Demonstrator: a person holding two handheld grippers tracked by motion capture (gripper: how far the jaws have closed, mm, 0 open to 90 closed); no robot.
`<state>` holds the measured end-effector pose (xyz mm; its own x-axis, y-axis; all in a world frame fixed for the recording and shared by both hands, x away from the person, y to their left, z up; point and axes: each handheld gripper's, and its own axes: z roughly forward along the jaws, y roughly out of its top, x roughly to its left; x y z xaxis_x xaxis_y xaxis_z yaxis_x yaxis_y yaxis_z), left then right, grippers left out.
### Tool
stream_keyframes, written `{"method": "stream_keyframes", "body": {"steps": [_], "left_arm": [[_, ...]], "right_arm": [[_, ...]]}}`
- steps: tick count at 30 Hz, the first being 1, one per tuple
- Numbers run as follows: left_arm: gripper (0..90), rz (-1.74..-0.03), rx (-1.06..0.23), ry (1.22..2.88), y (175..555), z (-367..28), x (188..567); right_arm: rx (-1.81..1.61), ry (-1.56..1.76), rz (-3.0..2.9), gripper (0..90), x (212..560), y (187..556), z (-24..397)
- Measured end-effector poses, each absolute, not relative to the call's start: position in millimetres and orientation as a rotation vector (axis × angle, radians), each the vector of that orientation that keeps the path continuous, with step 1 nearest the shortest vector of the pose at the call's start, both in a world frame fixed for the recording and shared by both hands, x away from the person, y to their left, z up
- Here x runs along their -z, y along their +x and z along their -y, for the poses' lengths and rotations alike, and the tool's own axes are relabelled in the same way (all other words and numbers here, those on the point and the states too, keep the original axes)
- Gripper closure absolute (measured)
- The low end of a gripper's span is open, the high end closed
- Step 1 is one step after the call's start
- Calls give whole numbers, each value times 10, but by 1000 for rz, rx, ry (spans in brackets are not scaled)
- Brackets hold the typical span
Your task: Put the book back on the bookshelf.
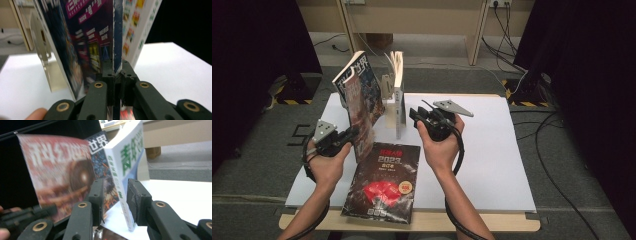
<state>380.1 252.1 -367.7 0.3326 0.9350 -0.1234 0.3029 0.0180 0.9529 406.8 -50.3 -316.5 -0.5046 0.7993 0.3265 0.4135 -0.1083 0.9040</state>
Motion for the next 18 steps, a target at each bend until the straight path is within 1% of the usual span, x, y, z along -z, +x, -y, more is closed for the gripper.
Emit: {"method": "stream_keyframes", "body": {"steps": [3, 6, 12, 18], "left_arm": [[837, -1160, -752, 1505, 3910, -2524, 3599], [837, -1176, -805, 1503, 4041, -2512, 3575], [837, -1209, -836, 1481, 4305, -2472, 3554], [837, -1242, -875, 1461, 4415, -2489, 3502]], "right_arm": [[-1633, 1355, -1835, 671, 3222, 4076, 573], [-1631, 1372, -1832, 673, 3258, 4082, 614], [-1611, 1396, -1833, 674, 3311, 4094, 698], [-1593, 1416, -1833, 675, 3350, 4100, 773]]}}
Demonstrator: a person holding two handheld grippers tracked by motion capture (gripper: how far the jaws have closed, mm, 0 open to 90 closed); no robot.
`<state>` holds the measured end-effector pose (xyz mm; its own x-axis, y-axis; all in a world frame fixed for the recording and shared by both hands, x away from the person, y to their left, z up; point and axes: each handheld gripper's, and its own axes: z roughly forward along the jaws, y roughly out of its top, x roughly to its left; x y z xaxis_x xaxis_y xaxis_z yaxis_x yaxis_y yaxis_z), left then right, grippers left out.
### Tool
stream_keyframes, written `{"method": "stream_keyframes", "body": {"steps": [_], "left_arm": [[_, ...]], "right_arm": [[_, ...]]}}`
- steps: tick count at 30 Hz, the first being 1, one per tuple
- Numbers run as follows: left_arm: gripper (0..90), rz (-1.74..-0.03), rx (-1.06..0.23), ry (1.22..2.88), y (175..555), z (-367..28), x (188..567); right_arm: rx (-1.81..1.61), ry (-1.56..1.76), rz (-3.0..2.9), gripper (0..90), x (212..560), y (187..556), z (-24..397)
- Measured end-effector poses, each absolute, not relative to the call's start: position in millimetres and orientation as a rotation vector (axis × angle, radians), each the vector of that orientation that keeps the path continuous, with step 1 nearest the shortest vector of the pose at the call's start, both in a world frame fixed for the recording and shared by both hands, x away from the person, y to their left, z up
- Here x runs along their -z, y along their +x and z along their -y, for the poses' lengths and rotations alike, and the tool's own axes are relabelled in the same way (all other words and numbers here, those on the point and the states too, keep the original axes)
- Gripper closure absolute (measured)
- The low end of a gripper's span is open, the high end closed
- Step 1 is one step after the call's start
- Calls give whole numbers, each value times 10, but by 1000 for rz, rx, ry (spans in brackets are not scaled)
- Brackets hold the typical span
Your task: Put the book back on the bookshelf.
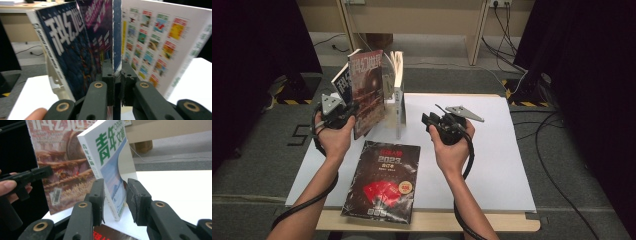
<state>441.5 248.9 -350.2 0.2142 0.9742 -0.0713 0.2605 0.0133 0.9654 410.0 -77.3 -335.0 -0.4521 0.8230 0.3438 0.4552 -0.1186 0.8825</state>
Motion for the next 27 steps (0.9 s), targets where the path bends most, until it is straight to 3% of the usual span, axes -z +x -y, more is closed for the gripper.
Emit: {"method": "stream_keyframes", "body": {"steps": [12, 27], "left_arm": [[837, -1245, -877, 1436, 4196, -2615, 3514], [834, -1239, -919, 1374, 4689, -2488, 3592]], "right_arm": [[-1578, 1431, -1849, 675, 3429, 4075, 769], [-1552, 1460, -1859, 675, 3577, 4088, 838]]}}
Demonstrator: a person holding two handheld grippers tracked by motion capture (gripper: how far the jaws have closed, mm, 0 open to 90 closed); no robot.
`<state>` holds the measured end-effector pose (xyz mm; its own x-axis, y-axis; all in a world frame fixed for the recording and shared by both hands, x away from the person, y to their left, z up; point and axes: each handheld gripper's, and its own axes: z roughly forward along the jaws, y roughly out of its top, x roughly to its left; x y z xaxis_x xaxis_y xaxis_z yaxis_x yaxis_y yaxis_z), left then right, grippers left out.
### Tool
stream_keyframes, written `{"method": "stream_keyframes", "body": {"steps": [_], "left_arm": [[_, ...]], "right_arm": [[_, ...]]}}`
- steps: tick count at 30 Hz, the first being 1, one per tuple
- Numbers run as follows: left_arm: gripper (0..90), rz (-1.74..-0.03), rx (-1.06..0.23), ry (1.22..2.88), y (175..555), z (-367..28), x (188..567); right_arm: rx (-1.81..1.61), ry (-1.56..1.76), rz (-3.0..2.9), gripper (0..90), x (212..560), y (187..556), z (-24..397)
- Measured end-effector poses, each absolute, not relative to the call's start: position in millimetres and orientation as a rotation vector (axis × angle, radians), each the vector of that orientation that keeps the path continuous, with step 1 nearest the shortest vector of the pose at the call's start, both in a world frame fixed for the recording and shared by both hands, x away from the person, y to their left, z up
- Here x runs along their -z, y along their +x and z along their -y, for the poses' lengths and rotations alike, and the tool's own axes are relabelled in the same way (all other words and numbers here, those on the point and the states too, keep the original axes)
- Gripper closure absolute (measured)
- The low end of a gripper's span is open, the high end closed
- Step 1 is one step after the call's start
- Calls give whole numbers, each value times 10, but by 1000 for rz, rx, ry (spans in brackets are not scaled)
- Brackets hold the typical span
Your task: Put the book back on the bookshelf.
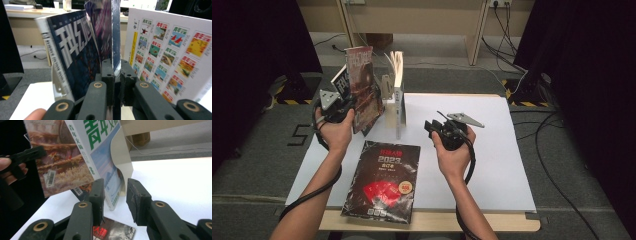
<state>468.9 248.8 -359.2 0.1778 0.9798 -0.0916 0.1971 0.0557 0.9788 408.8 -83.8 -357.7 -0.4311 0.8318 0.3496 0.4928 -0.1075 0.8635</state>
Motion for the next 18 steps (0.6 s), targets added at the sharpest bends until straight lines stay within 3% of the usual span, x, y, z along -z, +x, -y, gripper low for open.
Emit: {"method": "stream_keyframes", "body": {"steps": [12, 18], "left_arm": [[828, -1263, -965, 1383, 4836, -2354, 3818], [803, -1316, -915, 1411, 4776, -2408, 3865]], "right_arm": [[-1526, 1481, -1867, 674, 3723, 4091, 901], [-1526, 1493, -1867, 668, 3768, 4073, 915]]}}
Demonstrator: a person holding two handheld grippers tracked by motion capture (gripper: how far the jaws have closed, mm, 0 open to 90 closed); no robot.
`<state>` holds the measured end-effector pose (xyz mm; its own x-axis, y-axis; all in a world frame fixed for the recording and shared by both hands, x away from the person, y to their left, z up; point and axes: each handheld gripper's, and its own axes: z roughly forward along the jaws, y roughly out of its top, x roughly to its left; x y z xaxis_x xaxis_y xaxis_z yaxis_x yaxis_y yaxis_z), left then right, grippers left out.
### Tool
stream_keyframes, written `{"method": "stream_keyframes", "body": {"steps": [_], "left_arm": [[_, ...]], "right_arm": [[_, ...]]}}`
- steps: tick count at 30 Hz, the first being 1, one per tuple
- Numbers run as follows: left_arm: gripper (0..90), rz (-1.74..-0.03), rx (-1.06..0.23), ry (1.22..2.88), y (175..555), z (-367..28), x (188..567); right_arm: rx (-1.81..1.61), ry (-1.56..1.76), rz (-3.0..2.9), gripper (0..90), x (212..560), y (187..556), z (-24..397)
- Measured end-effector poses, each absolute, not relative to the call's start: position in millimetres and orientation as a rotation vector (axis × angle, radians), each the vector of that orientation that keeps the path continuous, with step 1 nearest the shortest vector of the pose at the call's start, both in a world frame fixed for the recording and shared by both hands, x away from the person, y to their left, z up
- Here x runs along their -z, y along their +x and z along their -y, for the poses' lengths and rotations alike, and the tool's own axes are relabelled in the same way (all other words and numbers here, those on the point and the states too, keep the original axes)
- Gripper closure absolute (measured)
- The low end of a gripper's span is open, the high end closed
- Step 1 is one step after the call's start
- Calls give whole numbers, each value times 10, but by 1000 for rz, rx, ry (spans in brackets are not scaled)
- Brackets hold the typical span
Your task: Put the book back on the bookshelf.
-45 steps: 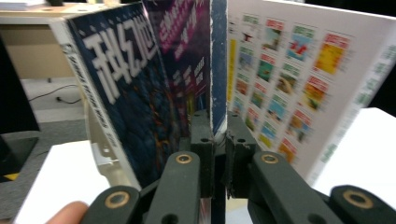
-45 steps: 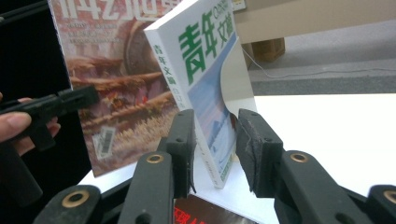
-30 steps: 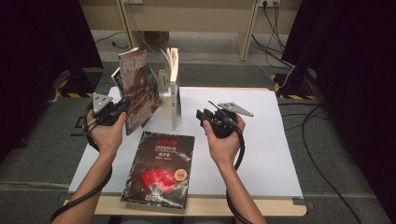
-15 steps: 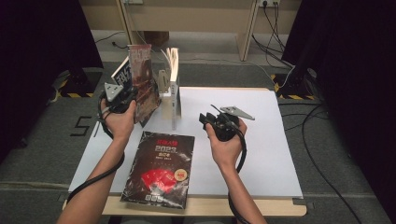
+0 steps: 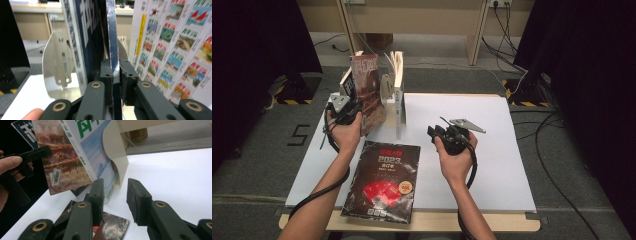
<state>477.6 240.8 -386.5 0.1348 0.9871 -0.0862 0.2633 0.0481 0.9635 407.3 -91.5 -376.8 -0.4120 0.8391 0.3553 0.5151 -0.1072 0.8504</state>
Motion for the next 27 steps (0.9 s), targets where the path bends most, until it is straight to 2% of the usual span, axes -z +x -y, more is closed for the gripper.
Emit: {"method": "stream_keyframes", "body": {"steps": [10, 15, 21, 27], "left_arm": [[759, -1303, -888, 1460, 4802, -2399, 3786], [707, -1318, -869, 1422, 4824, -2413, 3704], [719, -1323, -872, 1405, 4827, -2436, 3621], [765, -1356, -820, 1410, 4837, -2437, 3574]], "right_arm": [[-1522, 1514, -1875, 657, 3836, 4068, 933], [-1529, 1512, -1868, 652, 3832, 4070, 948], [-1530, 1517, -1861, 649, 3824, 4063, 973], [-1531, 1526, -1866, 645, 3827, 4063, 976]]}}
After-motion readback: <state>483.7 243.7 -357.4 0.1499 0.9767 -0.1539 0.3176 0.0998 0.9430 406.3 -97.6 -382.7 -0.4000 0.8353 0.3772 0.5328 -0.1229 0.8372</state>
